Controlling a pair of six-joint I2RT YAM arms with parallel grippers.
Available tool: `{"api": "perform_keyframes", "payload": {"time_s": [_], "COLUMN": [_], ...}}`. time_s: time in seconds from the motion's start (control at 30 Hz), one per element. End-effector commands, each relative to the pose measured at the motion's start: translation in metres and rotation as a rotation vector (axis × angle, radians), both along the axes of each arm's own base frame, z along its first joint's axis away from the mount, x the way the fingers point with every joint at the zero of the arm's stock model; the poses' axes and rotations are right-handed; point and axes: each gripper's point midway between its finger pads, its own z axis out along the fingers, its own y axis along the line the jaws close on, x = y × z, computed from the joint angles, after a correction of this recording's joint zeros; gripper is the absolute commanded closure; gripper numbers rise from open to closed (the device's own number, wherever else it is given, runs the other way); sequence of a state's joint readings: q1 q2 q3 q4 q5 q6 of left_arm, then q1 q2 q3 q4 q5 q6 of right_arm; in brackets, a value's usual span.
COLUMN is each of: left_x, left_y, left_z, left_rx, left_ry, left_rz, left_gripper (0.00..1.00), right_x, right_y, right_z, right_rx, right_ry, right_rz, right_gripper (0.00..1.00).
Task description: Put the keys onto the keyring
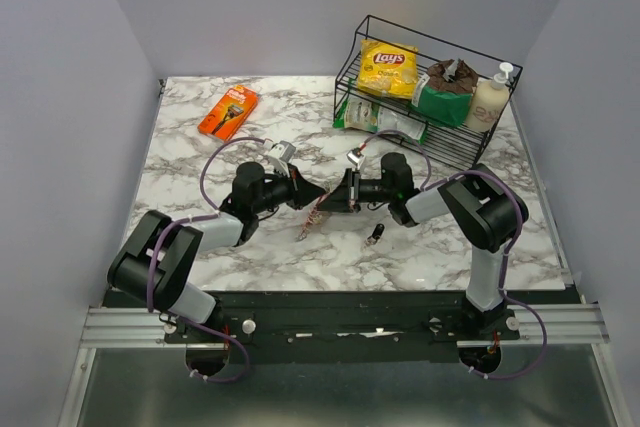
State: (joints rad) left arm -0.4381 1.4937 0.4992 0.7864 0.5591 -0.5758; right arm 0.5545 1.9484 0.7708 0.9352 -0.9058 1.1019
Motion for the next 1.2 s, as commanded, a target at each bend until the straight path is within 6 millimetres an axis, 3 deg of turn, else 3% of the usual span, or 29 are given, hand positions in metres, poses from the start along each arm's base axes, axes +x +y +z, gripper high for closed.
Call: {"api": "perform_keyframes", "payload": {"time_s": [0.0, 0.07, 0.1, 0.2, 0.3, 0.53, 0.97, 1.17], "left_x": [-0.001, -0.002, -0.002, -0.004, -0.010, -0.023, -0.041, -0.050], "left_y": [0.009, 0.012, 0.014, 0.021, 0.027, 0.039, 0.040, 0.030], "left_z": [-0.008, -0.011, -0.012, -0.012, -0.007, 0.015, 0.033, 0.053], "left_rx": [0.064, 0.089, 0.106, 0.136, 0.149, 0.145, 0.223, 0.226], "left_ry": [-0.030, -0.028, -0.038, -0.047, -0.073, -0.166, -0.214, -0.321], "left_rz": [0.021, 0.025, 0.029, 0.050, 0.061, 0.081, -0.003, -0.006], "left_gripper": [0.97, 0.89, 0.75, 0.59, 0.52, 0.53, 0.60, 0.59], "right_x": [0.001, 0.000, -0.001, -0.002, -0.004, -0.009, -0.008, -0.007], "right_y": [-0.002, -0.002, -0.003, -0.005, -0.008, -0.012, -0.021, -0.022], "right_z": [0.028, 0.033, 0.034, 0.036, 0.036, 0.040, 0.044, 0.038], "right_rx": [0.077, 0.091, 0.094, 0.103, 0.111, 0.137, 0.140, 0.103], "right_ry": [-0.050, -0.040, -0.034, -0.010, 0.018, 0.051, 0.090, 0.075], "right_rz": [0.012, 0.022, 0.029, 0.041, 0.053, 0.099, 0.105, 0.098], "right_gripper": [0.99, 0.99, 0.99, 0.99, 0.99, 0.99, 0.99, 0.99]}}
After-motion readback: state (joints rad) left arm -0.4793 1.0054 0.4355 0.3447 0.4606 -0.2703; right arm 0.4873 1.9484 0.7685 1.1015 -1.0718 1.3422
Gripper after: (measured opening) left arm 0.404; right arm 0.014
